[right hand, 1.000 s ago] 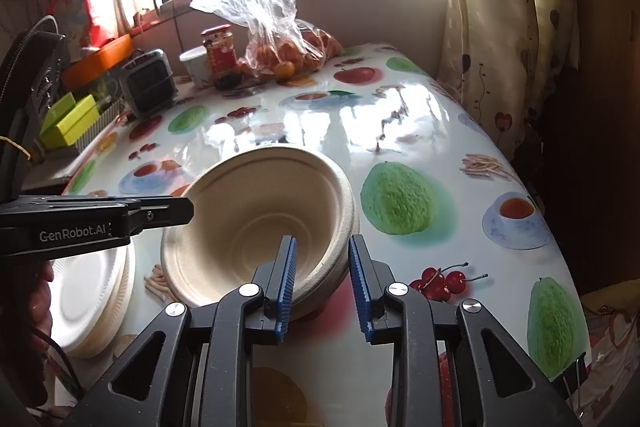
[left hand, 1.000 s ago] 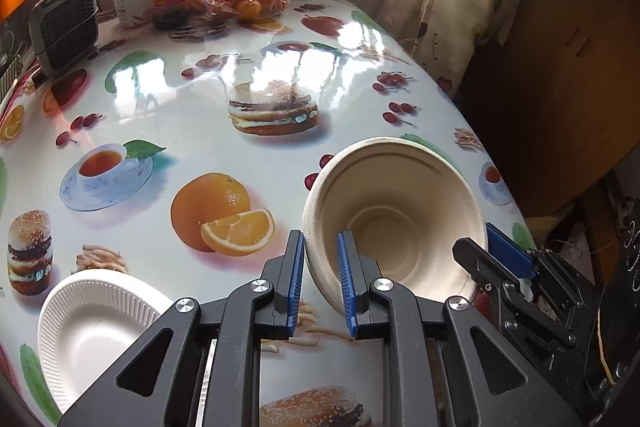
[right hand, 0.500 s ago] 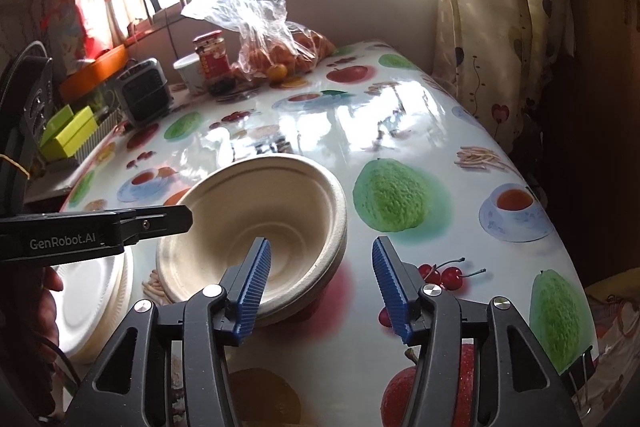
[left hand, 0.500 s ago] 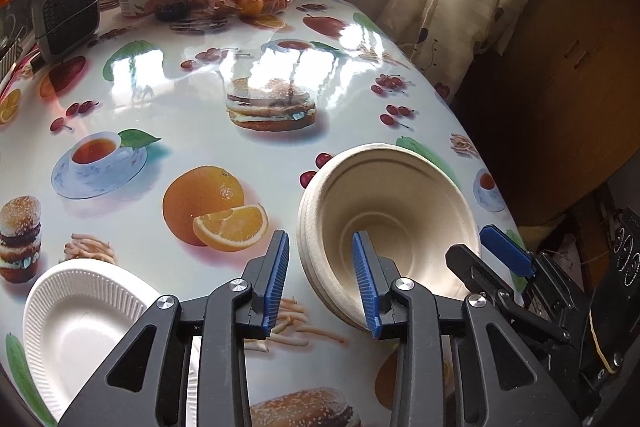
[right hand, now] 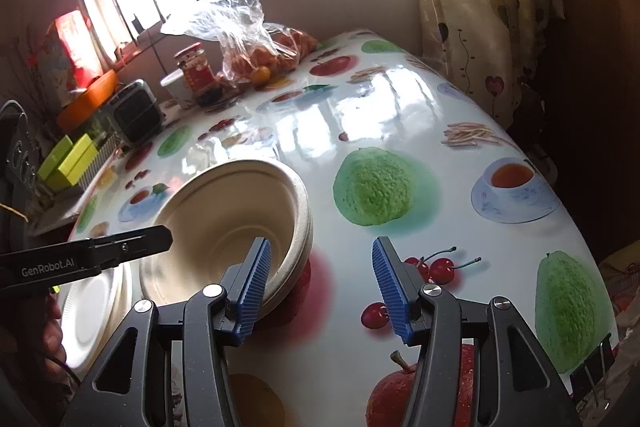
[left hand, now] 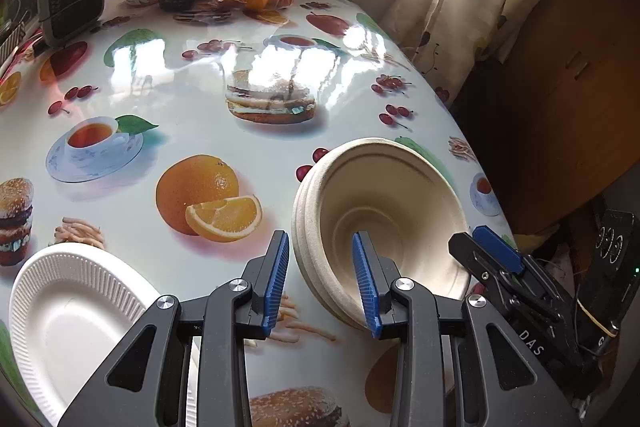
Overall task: Organize plates and bowls
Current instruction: 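Lower the left-held bowl onto the bowl stack and open the left gripper, then grip the rim of the nested beige bowl stack with both grippers and lift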
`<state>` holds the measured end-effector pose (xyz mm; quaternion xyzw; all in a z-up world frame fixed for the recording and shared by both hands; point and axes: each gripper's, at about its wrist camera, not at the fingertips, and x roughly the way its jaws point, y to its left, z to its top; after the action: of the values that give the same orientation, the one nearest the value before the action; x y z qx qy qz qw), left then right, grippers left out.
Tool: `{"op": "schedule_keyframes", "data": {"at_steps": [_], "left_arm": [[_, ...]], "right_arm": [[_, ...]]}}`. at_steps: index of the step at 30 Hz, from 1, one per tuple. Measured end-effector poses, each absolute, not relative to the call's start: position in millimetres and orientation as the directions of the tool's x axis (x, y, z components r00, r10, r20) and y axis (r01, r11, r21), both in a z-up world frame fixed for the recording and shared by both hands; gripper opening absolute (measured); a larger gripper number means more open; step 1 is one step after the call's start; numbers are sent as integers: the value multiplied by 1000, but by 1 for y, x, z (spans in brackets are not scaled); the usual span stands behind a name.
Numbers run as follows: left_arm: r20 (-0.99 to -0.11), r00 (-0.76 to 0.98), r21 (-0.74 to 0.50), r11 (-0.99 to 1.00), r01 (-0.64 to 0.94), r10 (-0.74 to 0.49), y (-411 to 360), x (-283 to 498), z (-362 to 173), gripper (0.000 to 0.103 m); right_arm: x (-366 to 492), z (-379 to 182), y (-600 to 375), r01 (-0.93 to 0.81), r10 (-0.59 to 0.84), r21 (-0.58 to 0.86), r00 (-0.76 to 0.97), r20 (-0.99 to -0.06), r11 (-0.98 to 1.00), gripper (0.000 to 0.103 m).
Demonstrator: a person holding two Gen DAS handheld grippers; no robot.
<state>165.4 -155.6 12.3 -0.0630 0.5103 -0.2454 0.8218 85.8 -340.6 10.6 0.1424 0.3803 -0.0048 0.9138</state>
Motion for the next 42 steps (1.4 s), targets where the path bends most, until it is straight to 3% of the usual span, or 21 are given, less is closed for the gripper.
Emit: {"op": "schedule_keyframes", "data": {"at_steps": [7,19,42], "left_arm": [[-819,325,-376,870,317,-473,-159,171,4,34],[-808,318,-400,859,320,-495,-163,170,2,32],[-795,338,-409,856,316,-504,-156,166,7,30]], "right_arm": [[91,5,-340,92,143,287,698,-701,954,52],[94,5,-335,63,181,306,689,-702,950,30],[97,12,-333,56,176,296,696,-697,953,30]]}}
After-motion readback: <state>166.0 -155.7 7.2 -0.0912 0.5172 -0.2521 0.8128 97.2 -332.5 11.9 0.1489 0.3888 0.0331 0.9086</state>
